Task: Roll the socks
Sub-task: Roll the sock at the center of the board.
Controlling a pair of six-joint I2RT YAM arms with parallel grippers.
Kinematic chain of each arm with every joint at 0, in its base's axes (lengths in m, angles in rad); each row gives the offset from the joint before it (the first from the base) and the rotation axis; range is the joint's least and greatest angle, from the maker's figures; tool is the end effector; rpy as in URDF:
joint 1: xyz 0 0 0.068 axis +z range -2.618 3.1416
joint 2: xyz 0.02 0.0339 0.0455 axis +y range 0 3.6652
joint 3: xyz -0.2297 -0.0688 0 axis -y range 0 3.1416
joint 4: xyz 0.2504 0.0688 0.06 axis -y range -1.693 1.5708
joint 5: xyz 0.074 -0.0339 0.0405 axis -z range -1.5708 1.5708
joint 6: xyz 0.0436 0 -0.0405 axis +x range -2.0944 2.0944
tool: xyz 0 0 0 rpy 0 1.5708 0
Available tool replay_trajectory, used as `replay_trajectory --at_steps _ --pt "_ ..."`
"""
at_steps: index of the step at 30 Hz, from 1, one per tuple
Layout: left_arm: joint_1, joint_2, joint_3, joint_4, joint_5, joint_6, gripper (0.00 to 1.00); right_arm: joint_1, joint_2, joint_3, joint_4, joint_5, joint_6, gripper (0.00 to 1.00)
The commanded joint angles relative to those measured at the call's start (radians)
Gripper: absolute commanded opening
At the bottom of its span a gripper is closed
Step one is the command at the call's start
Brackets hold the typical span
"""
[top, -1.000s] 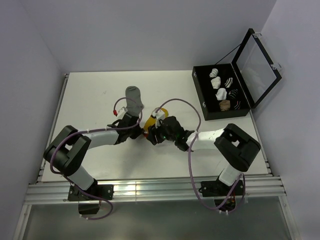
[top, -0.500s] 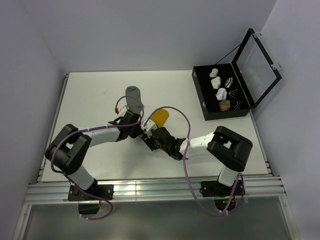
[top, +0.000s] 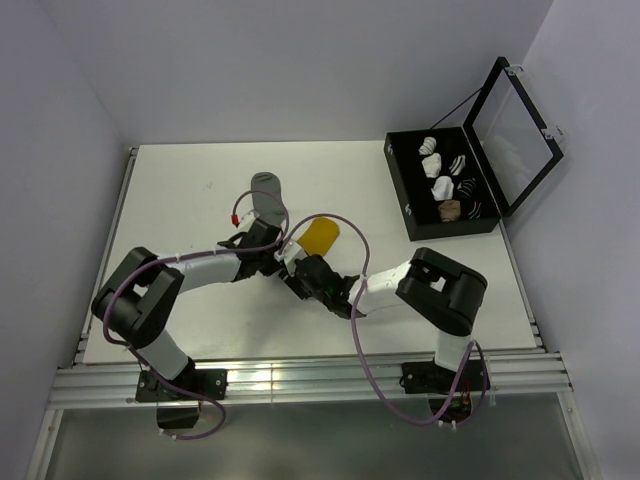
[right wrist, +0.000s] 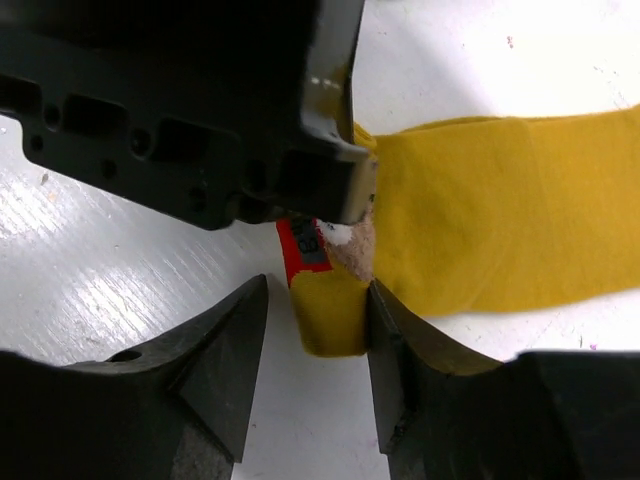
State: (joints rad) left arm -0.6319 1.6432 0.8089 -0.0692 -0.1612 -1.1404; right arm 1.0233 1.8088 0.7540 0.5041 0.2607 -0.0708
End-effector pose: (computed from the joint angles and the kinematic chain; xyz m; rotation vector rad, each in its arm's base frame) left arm 0.2637 -0.1844 0.1055 -0.7088 2.4443 -0.5531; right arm 0.1912 0.2920 0.0878 -0.9650 1.8817 0.2952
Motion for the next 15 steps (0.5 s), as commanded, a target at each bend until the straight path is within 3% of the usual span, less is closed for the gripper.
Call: replay_trajectory --at_steps 1,3,4,7,9,12,15 --pt "-0.005 0.038 0.012 -0.070 0.035 0.031 0.00 0.020 0.024 0.034 -0.001 0.020 -0.026 0.46" --pt "-0.005 0.038 0.012 -0.064 0.043 0.030 0.00 0.023 0.027 0.039 -0.009 0.020 -0.024 0.40" --pt "-0.003 0.035 0.006 -0.060 0.045 0.030 0.01 0.021 0.026 0.041 -0.015 0.009 -0.023 0.25" --pt "-0.002 0.003 -0.020 -0.032 0.043 0.016 0.06 0.020 0.023 0.045 -0.036 -0.017 -0.011 0.07" --pt "0.003 -0.019 -0.039 -0.020 0.035 0.002 0.11 0.014 0.020 0.059 -0.074 -0.064 0.000 0.00" --pt "0.015 -0.065 -0.071 -0.004 0.019 -0.019 0.20 -0.012 0.012 0.070 -0.119 -0.171 0.038 0.00" --pt "0.026 -0.121 -0.123 0.020 0.000 -0.048 0.37 -0.073 0.018 0.096 -0.174 -0.328 0.098 0.00"
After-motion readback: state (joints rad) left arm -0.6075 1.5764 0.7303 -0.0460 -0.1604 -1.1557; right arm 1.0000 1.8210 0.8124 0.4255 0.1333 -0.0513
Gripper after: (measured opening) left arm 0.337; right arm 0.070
